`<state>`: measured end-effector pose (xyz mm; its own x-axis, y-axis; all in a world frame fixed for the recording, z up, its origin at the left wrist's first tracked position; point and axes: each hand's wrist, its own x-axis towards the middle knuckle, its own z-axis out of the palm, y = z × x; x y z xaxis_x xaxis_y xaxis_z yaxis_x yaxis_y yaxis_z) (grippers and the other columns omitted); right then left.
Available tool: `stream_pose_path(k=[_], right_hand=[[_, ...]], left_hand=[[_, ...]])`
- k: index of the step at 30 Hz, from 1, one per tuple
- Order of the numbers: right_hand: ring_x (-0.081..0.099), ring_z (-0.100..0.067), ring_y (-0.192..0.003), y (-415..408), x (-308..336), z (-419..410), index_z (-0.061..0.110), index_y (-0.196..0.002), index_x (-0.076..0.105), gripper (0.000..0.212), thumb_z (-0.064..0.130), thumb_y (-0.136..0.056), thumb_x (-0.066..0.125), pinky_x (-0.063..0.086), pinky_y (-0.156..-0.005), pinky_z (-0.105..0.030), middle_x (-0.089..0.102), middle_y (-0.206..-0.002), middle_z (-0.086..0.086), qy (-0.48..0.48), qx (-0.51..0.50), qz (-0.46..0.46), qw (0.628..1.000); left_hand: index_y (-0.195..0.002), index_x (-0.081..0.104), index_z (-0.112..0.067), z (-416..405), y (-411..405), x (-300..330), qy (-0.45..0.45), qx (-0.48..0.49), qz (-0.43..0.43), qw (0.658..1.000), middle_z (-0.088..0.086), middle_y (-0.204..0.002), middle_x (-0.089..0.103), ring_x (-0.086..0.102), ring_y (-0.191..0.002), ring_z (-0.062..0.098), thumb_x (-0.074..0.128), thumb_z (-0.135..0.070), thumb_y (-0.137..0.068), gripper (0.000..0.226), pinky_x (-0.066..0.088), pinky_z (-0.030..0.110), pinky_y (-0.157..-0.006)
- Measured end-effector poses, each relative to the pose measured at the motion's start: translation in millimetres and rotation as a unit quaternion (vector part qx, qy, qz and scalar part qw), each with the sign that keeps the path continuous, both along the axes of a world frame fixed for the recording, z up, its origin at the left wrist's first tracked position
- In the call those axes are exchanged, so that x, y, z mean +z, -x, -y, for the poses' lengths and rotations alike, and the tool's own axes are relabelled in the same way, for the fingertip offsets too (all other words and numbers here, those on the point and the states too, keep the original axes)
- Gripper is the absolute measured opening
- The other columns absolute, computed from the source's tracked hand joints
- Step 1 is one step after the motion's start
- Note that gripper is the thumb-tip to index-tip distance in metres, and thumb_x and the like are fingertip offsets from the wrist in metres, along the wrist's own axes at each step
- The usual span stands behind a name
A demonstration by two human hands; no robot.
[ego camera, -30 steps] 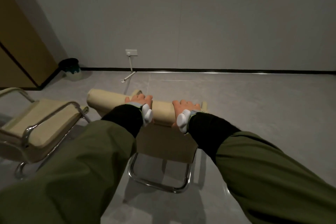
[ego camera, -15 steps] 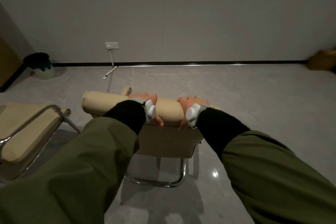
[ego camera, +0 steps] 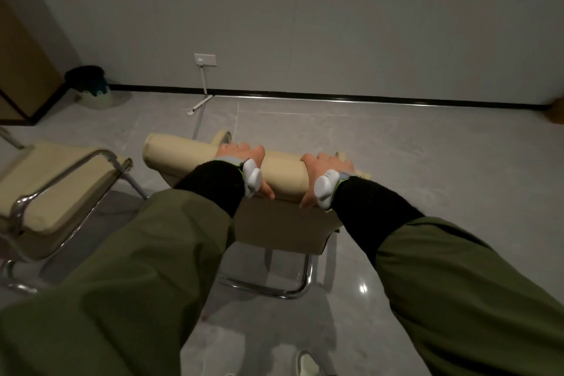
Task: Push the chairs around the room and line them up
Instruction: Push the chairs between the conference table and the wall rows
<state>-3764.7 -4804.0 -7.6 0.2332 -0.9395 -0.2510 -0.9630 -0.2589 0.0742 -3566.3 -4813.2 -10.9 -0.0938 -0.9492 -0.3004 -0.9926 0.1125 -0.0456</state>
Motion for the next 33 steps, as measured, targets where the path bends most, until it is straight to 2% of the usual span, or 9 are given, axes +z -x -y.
stream_pose_path(k=[4, 9, 13, 16, 21, 24, 27, 31, 33], right_hand=[[0.057, -0.031, -0.1, 2, -1, -5, 0.028, -0.118, 0.044, 0.087, 0.054, -0.049, 0.088, 0.038, -0.074, -0.04, 0.053, -0.11, -0.004, -0.008, 0.016, 0.016, 1.0], [0.056, -0.032, -0.102, 15, 3, -6, 0.024, -0.115, 0.045, 0.077, 0.042, -0.053, 0.087, 0.035, -0.072, -0.036, 0.052, -0.108, -0.007, -0.018, 0.059, 0.036, 0.997], [0.056, -0.032, -0.1, 23, 10, -13, 0.022, -0.111, 0.041, 0.074, 0.037, -0.056, 0.088, 0.035, -0.071, -0.037, 0.046, -0.102, -0.007, -0.027, 0.1, 0.037, 0.994], [0.057, -0.031, -0.1, 27, 14, -18, 0.022, -0.104, 0.039, 0.069, 0.033, -0.056, 0.087, 0.036, -0.071, -0.037, 0.051, -0.106, -0.007, -0.032, 0.132, 0.043, 0.99], [0.056, -0.033, -0.103, 29, 17, -24, 0.02, -0.108, 0.042, 0.062, 0.024, -0.06, 0.081, 0.034, -0.076, -0.037, 0.052, -0.11, -0.009, -0.043, 0.175, 0.045, 0.983], [0.056, -0.033, -0.102, 24, 17, -34, 0.021, -0.109, 0.041, 0.064, 0.026, -0.059, 0.08, 0.033, -0.079, -0.038, 0.045, -0.099, -0.006, -0.041, 0.202, 0.032, 0.978], [0.059, -0.033, -0.102, 19, 17, -40, 0.022, -0.116, 0.044, 0.072, 0.035, -0.054, 0.078, 0.041, -0.091, -0.042, 0.055, -0.104, -0.006, -0.046, 0.215, 0.019, 0.975], [0.058, -0.035, -0.102, 15, 19, -53, 0.022, -0.117, 0.046, 0.072, 0.033, -0.055, 0.081, 0.044, -0.09, -0.044, 0.056, -0.109, -0.009, -0.049, 0.222, 0.006, 0.974], [0.056, -0.034, -0.104, 16, 21, -63, 0.023, -0.12, 0.046, 0.073, 0.034, -0.059, 0.083, 0.042, -0.096, -0.047, 0.053, -0.105, -0.009, -0.047, 0.22, -0.005, 0.974]], left_hand=[[-0.116, 0.049, -0.024, -10, 6, 6, -0.007, 0.04, 0.012, 0.999, 0.004, -0.102, 0.055, 0.056, -0.092, 0.028, 0.079, -0.081, -0.045, 0.096, 0.043, 0.036, -0.074], [-0.122, 0.049, -0.03, -20, 17, 7, -0.02, 0.091, 0.015, 0.996, 0.006, -0.117, 0.057, 0.061, -0.101, 0.032, 0.074, -0.086, -0.03, 0.111, 0.051, 0.038, -0.079], [-0.121, 0.045, -0.031, -35, 22, 3, -0.007, 0.121, 0.024, 0.992, 0.007, -0.109, 0.058, 0.061, -0.096, 0.032, 0.069, -0.09, -0.026, 0.114, 0.049, 0.038, -0.075], [-0.119, 0.046, -0.032, -48, 26, 0, -0.004, 0.151, 0.03, 0.988, 0.005, -0.103, 0.057, 0.061, -0.093, 0.03, 0.062, -0.094, -0.019, 0.119, 0.051, 0.039, -0.077], [-0.116, 0.049, -0.031, -80, 33, 2, 0.008, 0.194, 0.028, 0.981, 0.004, -0.11, 0.058, 0.06, -0.098, 0.029, 0.073, -0.087, -0.038, 0.098, 0.047, 0.038, -0.077], [-0.12, 0.049, -0.032, -104, 35, 0, 0.019, 0.224, 0.019, 0.974, 0.004, -0.116, 0.059, 0.058, -0.107, 0.03, 0.074, -0.084, -0.044, 0.096, 0.044, 0.042, -0.088], [-0.121, 0.049, -0.029, -122, 43, 2, 0.025, 0.252, 0.013, 0.967, 0.005, -0.119, 0.058, 0.055, -0.115, 0.031, 0.076, -0.082, -0.049, 0.093, 0.04, 0.047, -0.098], [-0.119, 0.049, -0.028, -149, 50, 0, 0.039, 0.267, -0.006, 0.963, 0.006, -0.118, 0.058, 0.054, -0.114, 0.032, 0.075, -0.081, -0.053, 0.088, 0.038, 0.046, -0.098], [-0.117, 0.049, -0.028, -163, 52, -3, 0.049, 0.271, -0.011, 0.961, 0.005, -0.116, 0.058, 0.054, -0.113, 0.03, 0.073, -0.082, -0.054, 0.087, 0.037, 0.046, -0.099]])
